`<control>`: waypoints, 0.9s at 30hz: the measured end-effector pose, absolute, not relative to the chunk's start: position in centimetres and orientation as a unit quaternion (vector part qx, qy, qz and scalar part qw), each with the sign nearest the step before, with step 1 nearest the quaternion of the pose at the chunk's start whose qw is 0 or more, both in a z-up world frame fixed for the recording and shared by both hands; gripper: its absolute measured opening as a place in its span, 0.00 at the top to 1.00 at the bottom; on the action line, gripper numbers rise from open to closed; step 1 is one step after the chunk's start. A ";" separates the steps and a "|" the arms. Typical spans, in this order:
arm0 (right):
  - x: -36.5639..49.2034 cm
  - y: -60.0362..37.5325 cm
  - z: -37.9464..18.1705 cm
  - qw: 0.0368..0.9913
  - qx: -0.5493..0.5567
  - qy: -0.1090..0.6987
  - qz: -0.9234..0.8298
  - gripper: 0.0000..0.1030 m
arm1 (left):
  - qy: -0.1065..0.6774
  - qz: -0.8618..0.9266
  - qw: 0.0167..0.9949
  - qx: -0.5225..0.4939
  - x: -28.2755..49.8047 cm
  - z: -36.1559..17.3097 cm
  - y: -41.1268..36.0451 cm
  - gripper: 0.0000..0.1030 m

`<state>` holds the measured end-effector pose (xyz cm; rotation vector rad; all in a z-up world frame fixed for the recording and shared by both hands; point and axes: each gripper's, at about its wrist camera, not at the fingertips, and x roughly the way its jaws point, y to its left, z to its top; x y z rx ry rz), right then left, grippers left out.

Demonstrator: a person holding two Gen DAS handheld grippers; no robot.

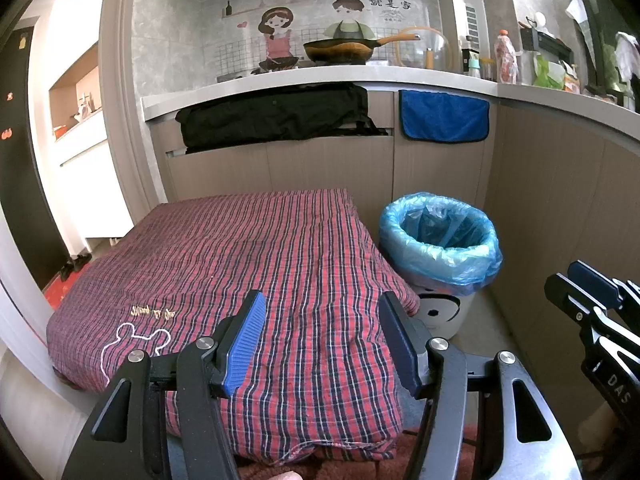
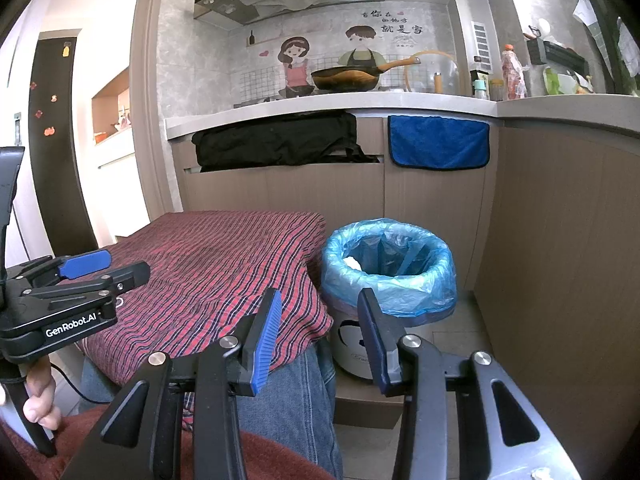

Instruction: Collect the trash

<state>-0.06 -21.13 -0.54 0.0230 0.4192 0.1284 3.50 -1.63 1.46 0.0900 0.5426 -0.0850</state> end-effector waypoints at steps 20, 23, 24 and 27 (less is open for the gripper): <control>-0.5 -20.9 -0.5 0.977 0.014 0.207 0.058 0.64 | 0.265 -0.042 0.962 0.043 3.5 1.5 -1.7 0.42; -0.5 -21.0 -0.5 0.976 0.015 0.207 0.059 0.64 | 0.266 -0.042 0.962 0.042 3.5 1.4 -2.0 0.42; -0.5 -21.0 -0.5 0.976 0.016 0.208 0.059 0.64 | 0.267 -0.043 0.962 0.042 3.5 1.4 -1.9 0.42; -0.5 -20.9 -0.5 0.975 0.017 0.211 0.062 0.64 | 0.269 -0.043 0.961 0.040 3.5 1.3 -1.8 0.42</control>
